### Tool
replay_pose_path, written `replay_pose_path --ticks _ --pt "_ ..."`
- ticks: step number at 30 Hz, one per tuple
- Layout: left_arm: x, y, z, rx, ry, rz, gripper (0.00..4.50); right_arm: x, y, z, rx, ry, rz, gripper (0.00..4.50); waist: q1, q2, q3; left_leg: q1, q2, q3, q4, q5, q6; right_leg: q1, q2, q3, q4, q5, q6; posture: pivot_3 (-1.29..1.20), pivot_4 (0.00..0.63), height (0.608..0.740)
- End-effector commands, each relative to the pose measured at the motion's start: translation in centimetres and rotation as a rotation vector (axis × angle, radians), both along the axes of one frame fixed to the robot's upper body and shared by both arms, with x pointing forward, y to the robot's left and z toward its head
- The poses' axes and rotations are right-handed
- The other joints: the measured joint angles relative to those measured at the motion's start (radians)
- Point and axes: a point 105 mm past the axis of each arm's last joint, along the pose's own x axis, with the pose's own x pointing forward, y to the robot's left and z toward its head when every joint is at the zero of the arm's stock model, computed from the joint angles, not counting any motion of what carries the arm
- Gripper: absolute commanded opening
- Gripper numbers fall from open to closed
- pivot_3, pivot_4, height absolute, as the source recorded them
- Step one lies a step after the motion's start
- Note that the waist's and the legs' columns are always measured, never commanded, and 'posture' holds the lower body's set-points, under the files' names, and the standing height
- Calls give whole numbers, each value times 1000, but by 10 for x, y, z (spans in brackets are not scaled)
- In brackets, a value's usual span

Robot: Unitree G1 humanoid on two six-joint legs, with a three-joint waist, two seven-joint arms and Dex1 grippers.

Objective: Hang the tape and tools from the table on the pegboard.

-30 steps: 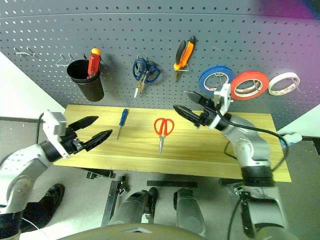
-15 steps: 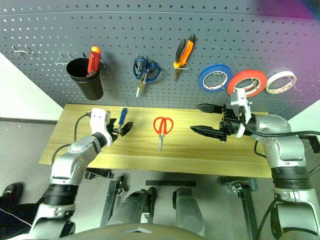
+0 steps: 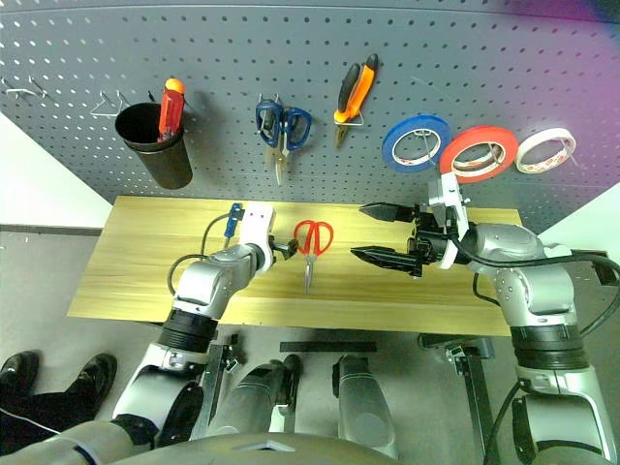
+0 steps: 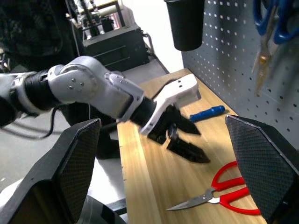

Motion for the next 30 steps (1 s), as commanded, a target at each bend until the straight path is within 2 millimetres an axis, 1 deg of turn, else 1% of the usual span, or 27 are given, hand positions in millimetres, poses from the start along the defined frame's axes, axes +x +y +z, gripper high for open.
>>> replay_pose_path --ticks 1,4,7,12,16,19,24,30 --pt "-1 -10 6 10 4 -14 4500 -5 0 16 29 -59 3 4486 -1 -1 3 0 0 0 0 0 0 0 0 0 0 0 0 -271 311 740" --pt "-1 -20 1 40 47 -17 4500 -3 -2 18 38 -54 -12 4486 -2 -1 10 0 0 1 1 0 0 0 0 1 0 1 1 -269 317 740" --pt "0 -23 -3 78 82 6 4500 -1 -3 16 38 -53 -27 4486 -1 -2 15 0 1 2 2 0 0 0 0 1 1 1 2 -269 320 740" --pt "4 -33 0 104 95 3 4500 0 -1 19 58 -59 -31 4486 -2 -2 19 0 1 3 1 -1 1 0 0 1 0 1 2 -268 322 740" --pt "5 -40 -1 124 128 -12 4500 1 1 19 63 -66 -38 4486 -2 -3 20 0 1 3 1 -1 1 0 0 1 0 1 2 -274 323 740" --pt "4 -42 -5 139 162 -30 4500 1 0 20 65 -69 -45 4486 -4 -3 21 0 1 4 2 -1 1 0 0 1 0 2 3 -277 326 740" --pt "4 -42 -8 203 170 -56 4500 2 0 19 73 -71 -55 4486 -6 -4 26 0 1 4 2 -1 1 -1 0 1 0 2 3 -278 325 740" --pt "5 -44 -10 215 189 -77 4500 4 2 20 80 -75 -64 4486 -8 -4 26 0 1 4 1 -1 1 -1 0 1 0 2 3 -276 322 740"
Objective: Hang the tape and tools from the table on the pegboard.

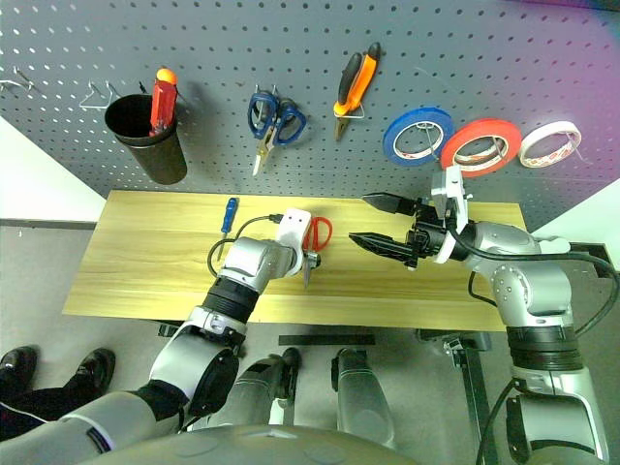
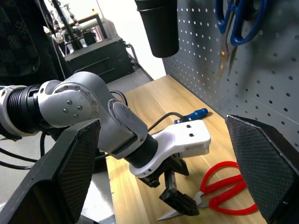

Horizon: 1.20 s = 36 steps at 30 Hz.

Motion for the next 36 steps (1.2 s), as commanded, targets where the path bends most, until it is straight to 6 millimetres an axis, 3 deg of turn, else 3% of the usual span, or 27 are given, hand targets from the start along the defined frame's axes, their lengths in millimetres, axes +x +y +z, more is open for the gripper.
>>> replay_pose_path --ticks 1,6,9,20,36 --pt "3 -8 8 -6 -21 -22 4500 -3 1 15 14 -70 6 4486 -1 0 0 0 0 0 0 0 0 0 0 0 0 0 0 -277 324 740" --pt "3 -14 9 -38 -17 -23 4500 -2 2 16 19 -73 4 4486 -7 0 0 0 0 0 0 0 0 0 0 0 0 0 0 -283 320 740" --pt "3 -16 10 -29 -29 -32 3929 -2 2 17 17 -77 2 4500 -15 0 0 0 0 0 0 0 0 0 0 0 0 0 0 -283 320 740" --pt "-3 -11 0 -12 20 -14 82 1 3 22 16 -99 -5 4500 -23 0 0 0 0 1 0 0 0 0 0 0 1 0 1 -284 312 740" --pt "-1 -7 5 12 -28 12 33 6 0 20 8 -99 -24 4500 -22 0 0 0 0 1 0 0 0 0 0 0 1 0 1 -277 309 740"
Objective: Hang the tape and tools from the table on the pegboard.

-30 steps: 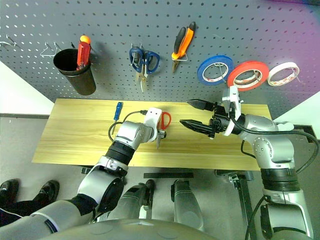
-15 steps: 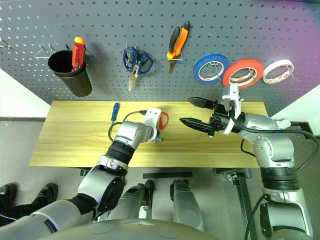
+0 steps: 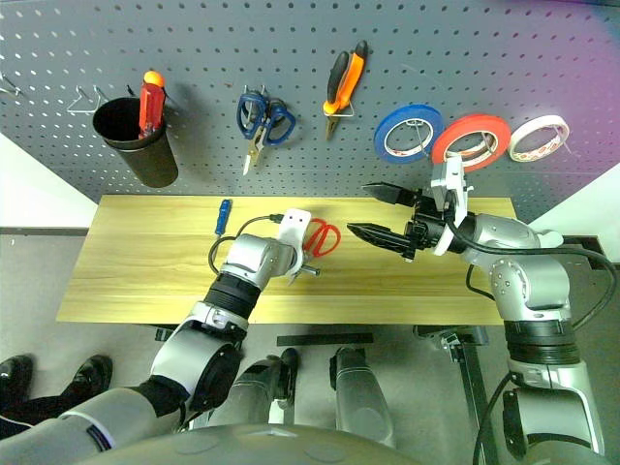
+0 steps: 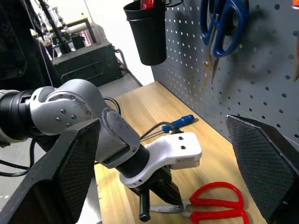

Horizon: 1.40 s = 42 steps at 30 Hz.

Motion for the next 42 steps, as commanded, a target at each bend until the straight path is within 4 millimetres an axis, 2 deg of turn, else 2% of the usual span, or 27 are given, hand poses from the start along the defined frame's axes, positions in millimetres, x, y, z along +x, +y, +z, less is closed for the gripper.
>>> replay_pose_path --ticks 1,8,14,17,20,24,25,28,36,42 --pt "-2 -10 6 0 -25 -13 33 0 0 12 9 -57 1 4500 0 0 0 0 0 0 0 0 0 0 0 0 0 0 0 -277 309 740" --pt "-1 -7 8 4 -16 -24 33 2 0 11 9 -57 -3 4500 0 0 0 0 0 0 0 0 0 0 0 0 0 0 0 -270 313 740" --pt "3 -5 40 1 -103 -38 33 3 1 10 9 -54 -3 4500 1 0 0 0 0 0 0 0 0 0 0 0 0 0 0 -262 317 740" --pt "-1 -3 47 12 -128 -48 33 3 2 8 6 -52 -1 4500 2 0 0 0 0 0 0 0 0 0 0 0 0 0 0 -260 318 740" --pt "-6 -3 46 16 -116 -61 33 5 2 8 7 -50 -4 4500 3 0 0 0 0 0 0 0 0 0 0 0 0 0 0 -254 319 740" --pt "-3 0 39 71 -160 -136 33 5 4 9 9 -54 3 4500 2 0 0 0 0 0 0 0 0 0 0 0 1 0 0 -254 322 740" --pt "0 0 41 88 -199 -153 196 5 5 9 9 -52 3 4500 2 0 0 0 0 0 0 0 0 0 0 0 1 0 0 -254 323 740" --pt "-1 1 37 39 -160 -128 865 5 4 8 5 -49 1 4500 4 1 0 0 0 0 0 0 0 0 0 1 1 0 0 -256 325 740" --pt "-7 -5 26 6 -62 -121 3444 5 6 10 3 -58 1 4500 5 0 1 0 0 0 0 0 0 0 0 1 0 0 0 -260 326 740" --pt "-2 1 19 32 -47 -153 3444 7 5 10 0 -60 -14 4500 1 1 2 0 0 1 0 0 0 0 0 1 0 0 0 -264 331 740"
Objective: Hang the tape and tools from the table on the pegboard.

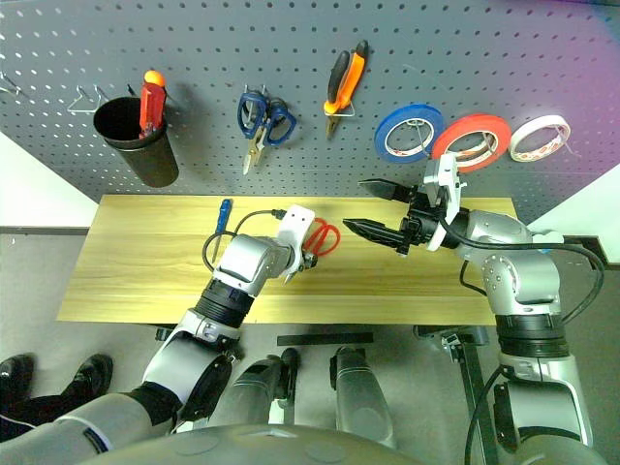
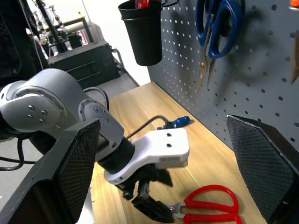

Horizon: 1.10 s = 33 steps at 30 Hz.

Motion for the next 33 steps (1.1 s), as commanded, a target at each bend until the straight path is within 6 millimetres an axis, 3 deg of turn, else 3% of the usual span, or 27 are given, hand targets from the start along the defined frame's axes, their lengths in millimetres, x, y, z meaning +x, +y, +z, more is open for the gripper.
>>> replay_pose_path --ticks 1,21,24,32,33 --pt "7 -1 9 14 -42 -33 3444 -1 0 10 6 -45 0 4500 0 0 1 0 0 0 0 0 0 0 0 0 0 0 0 -265 332 740" --pt "23 17 -4 112 -8 -102 3444 0 -1 11 3 -58 -13 4500 0 0 1 0 0 0 0 0 0 0 0 0 0 0 0 -278 321 740" --pt "25 19 -5 115 -12 -106 2861 0 0 13 2 -63 -15 4500 -2 0 1 0 0 0 0 0 0 0 0 0 0 0 0 -280 320 740" --pt "22 18 -11 95 27 -122 297 0 3 18 3 -82 -9 4500 -2 0 1 0 0 0 0 0 0 0 0 0 0 0 0 -278 320 740" --pt "21 18 -12 94 35 -123 280 0 3 19 2 -86 -10 4500 -2 0 1 0 0 0 0 0 0 0 0 0 0 0 0 -277 320 740"
